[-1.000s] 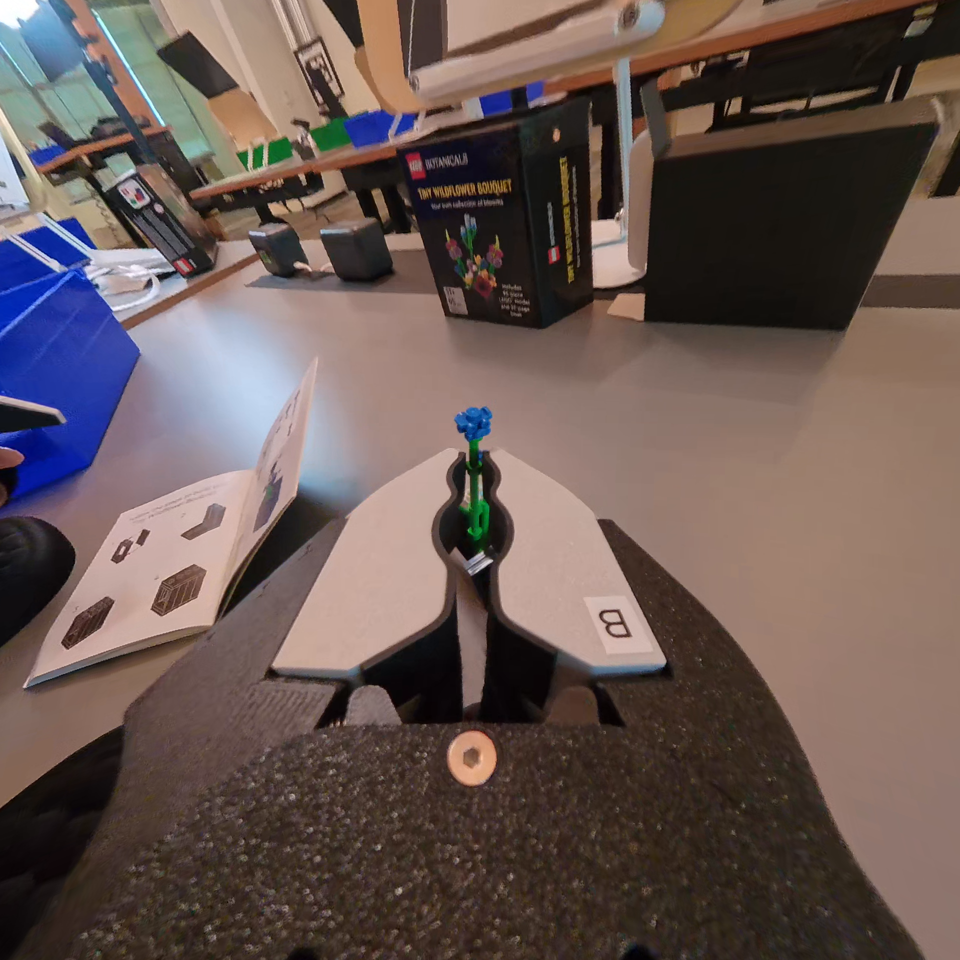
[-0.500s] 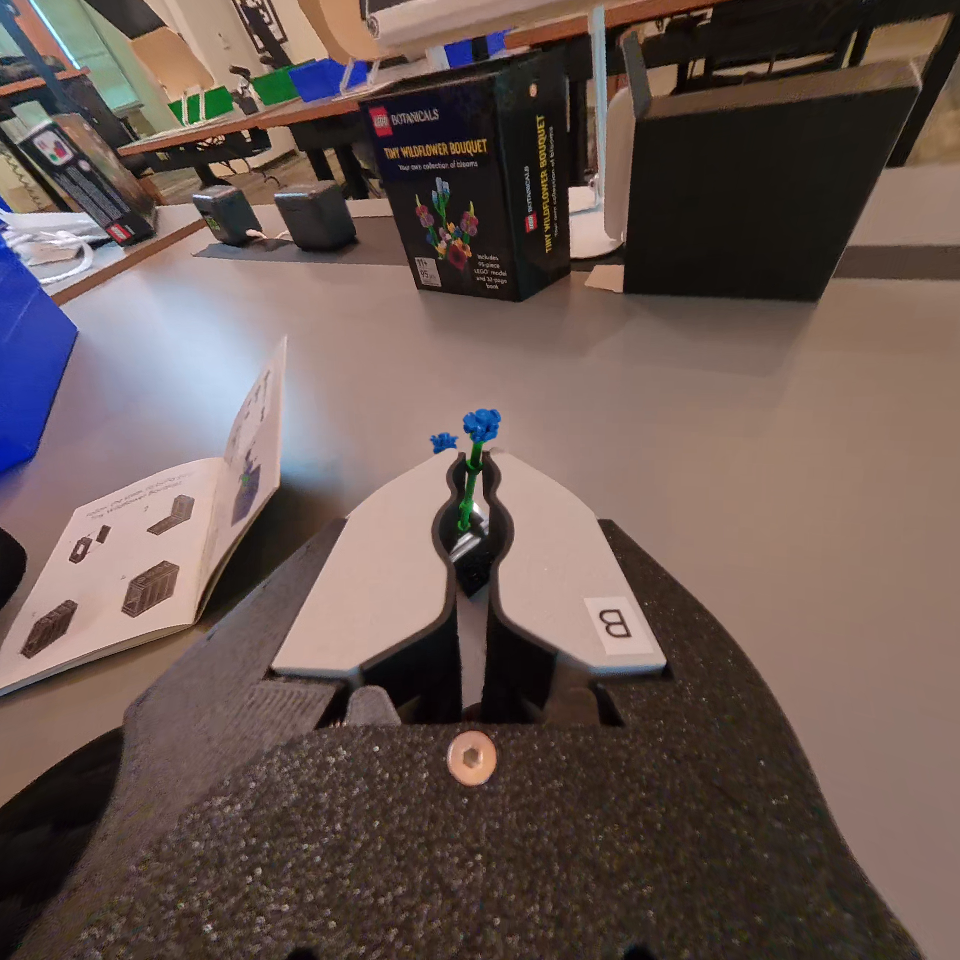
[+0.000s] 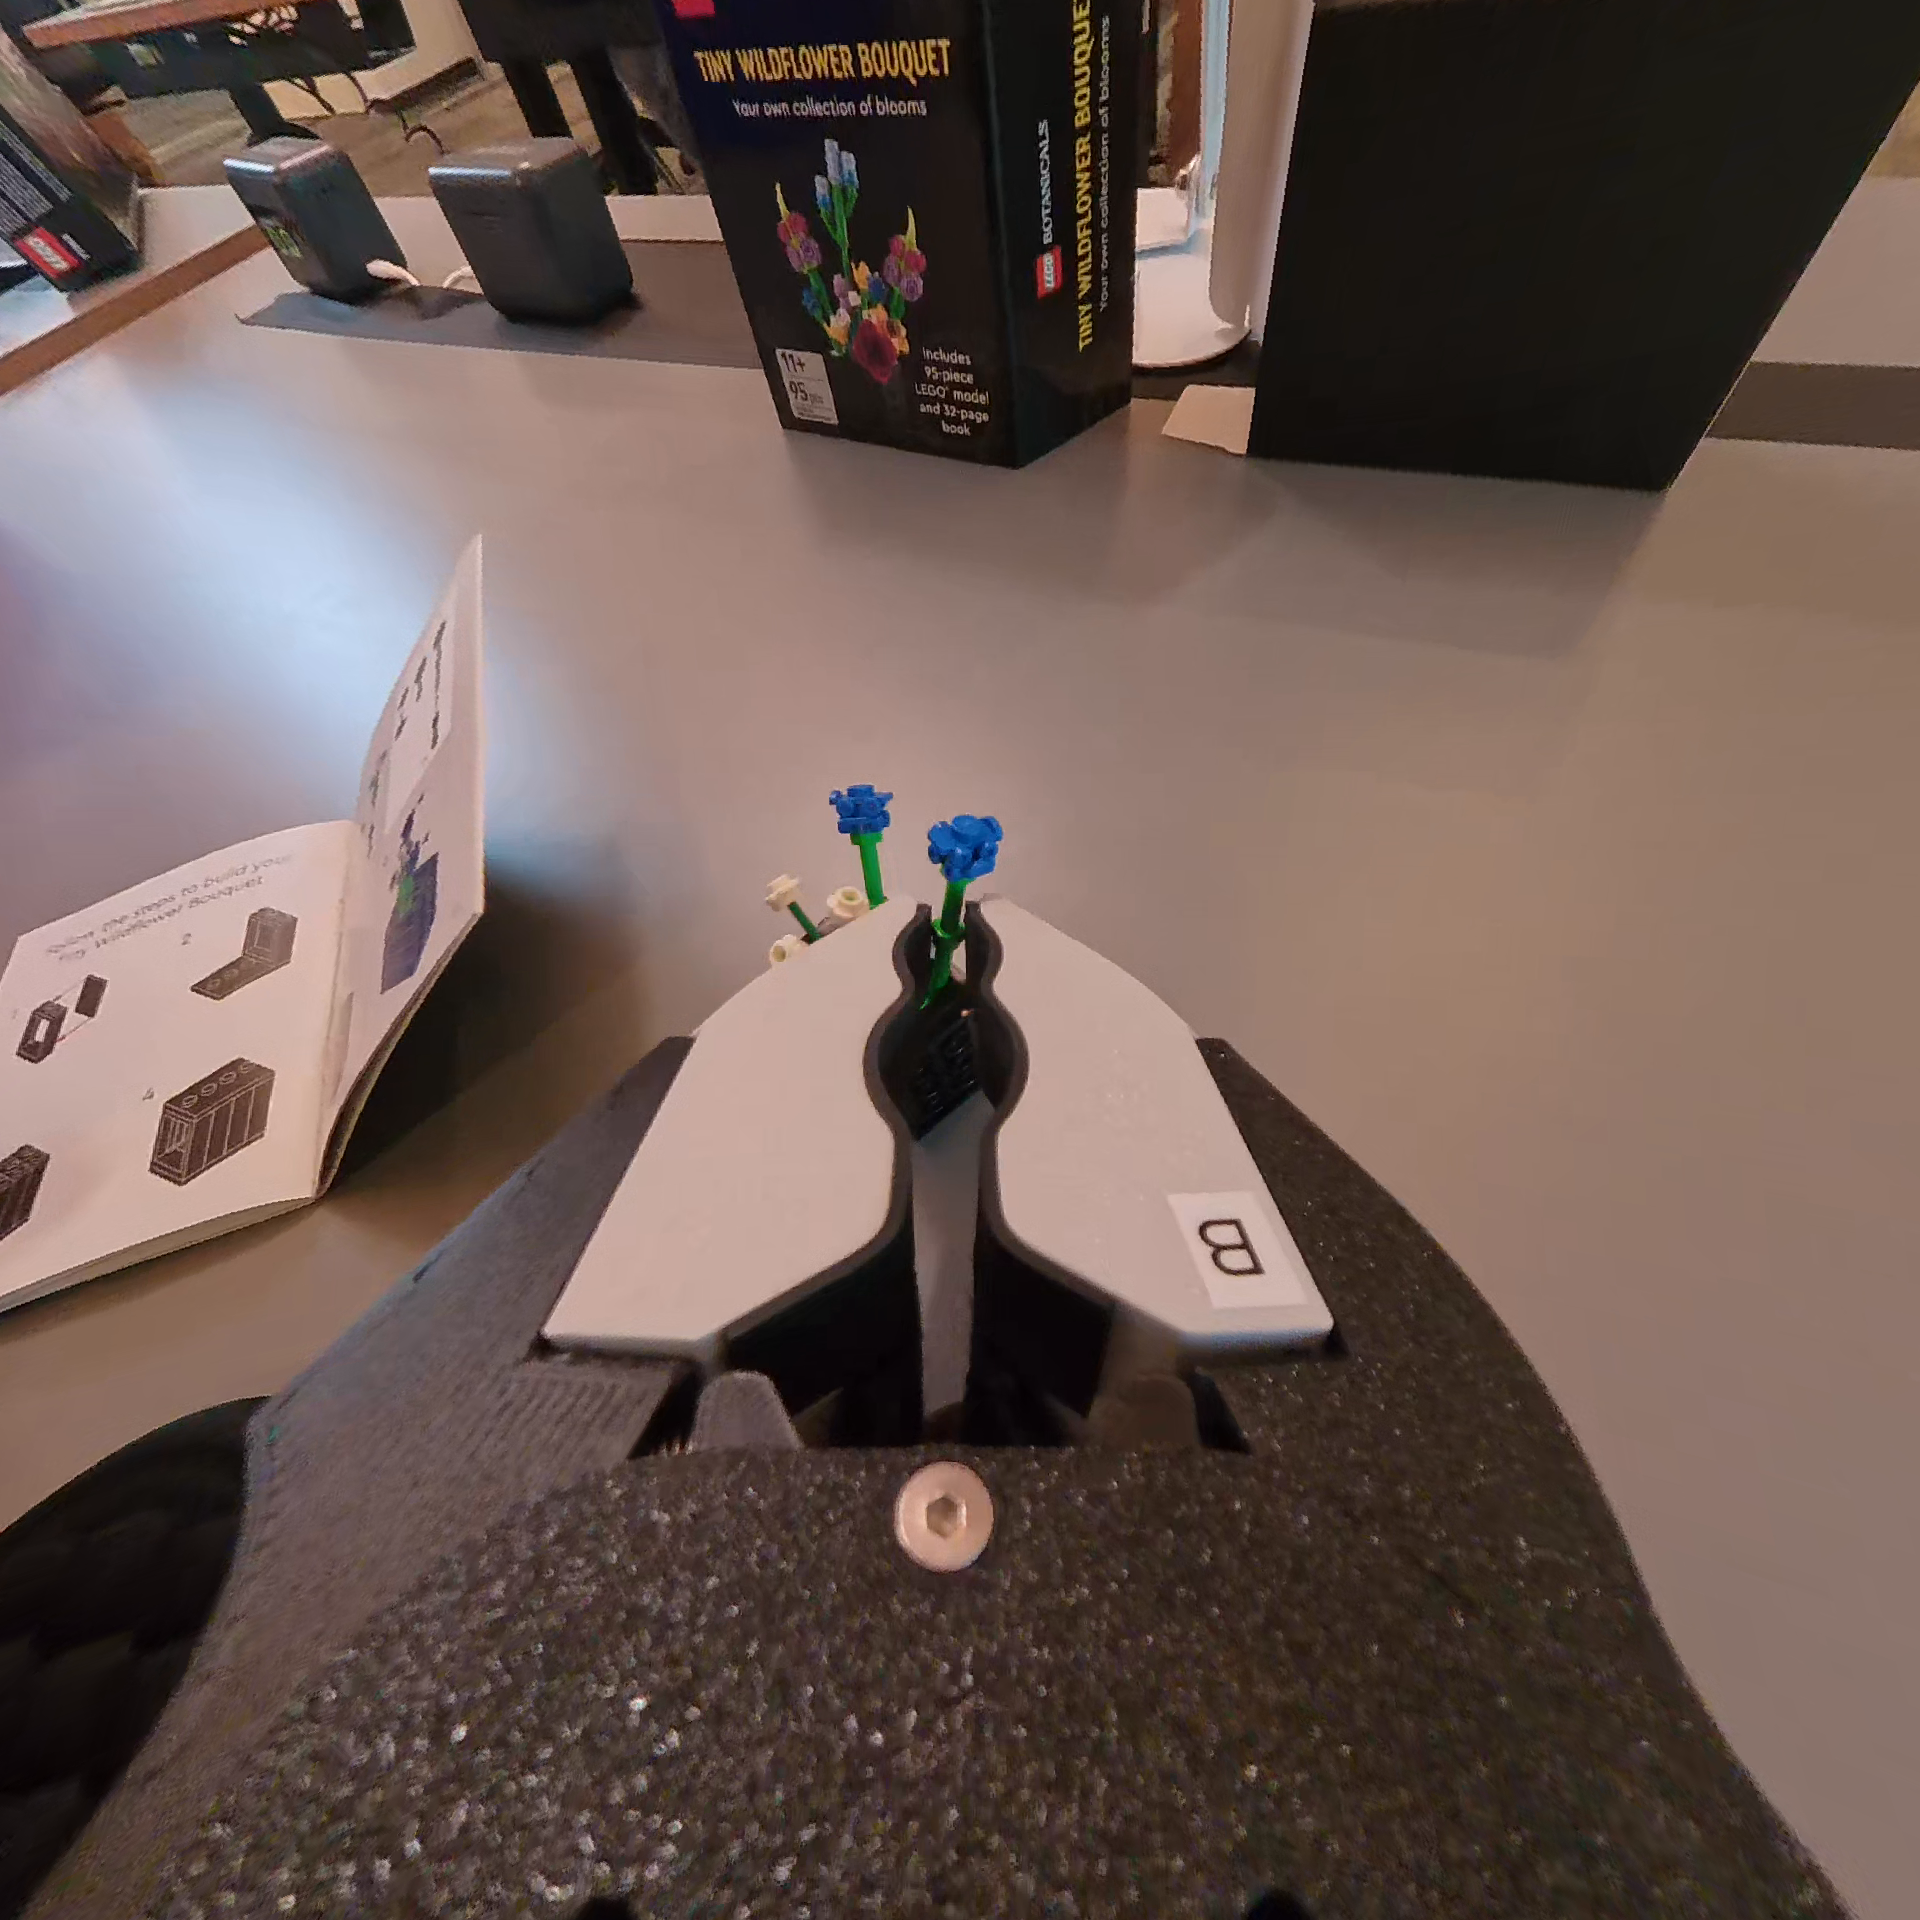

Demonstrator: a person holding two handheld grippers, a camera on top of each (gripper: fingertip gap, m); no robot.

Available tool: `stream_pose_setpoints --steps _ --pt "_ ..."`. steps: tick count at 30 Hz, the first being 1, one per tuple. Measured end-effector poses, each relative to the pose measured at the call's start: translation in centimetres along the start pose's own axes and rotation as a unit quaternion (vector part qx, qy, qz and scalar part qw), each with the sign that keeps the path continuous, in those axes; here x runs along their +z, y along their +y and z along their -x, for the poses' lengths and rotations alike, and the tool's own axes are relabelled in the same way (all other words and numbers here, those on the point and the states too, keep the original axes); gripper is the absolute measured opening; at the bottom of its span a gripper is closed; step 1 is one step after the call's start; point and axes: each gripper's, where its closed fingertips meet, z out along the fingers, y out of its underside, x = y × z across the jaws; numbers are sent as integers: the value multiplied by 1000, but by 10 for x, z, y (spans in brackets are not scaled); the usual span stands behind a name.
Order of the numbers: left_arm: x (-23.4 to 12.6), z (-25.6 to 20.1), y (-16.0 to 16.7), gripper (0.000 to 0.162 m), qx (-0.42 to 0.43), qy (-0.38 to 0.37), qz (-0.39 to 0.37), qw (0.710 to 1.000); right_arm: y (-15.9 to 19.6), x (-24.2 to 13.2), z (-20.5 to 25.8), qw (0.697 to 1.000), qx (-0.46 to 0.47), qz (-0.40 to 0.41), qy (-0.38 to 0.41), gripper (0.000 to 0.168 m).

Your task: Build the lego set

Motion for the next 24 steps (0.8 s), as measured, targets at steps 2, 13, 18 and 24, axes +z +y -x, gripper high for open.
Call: stream_pose_setpoints --steps 2,13,18,24 --pt "0 0 0 95 0 0 0 1000 0 0 -1 1000 6 2 0 6" --pt "0 0 0 95 -1 0 -2 1000 -1 -4 3 998 46 2 -33 17" --pt "0 1 -1 95 -4 0 -4 1000 -16 -20 -1 997 58 -35 -36 22" --pt "-1 1 -1 94 -1 -2 -5 1000 -16 -30 -2 997 49 -42 -36 23"
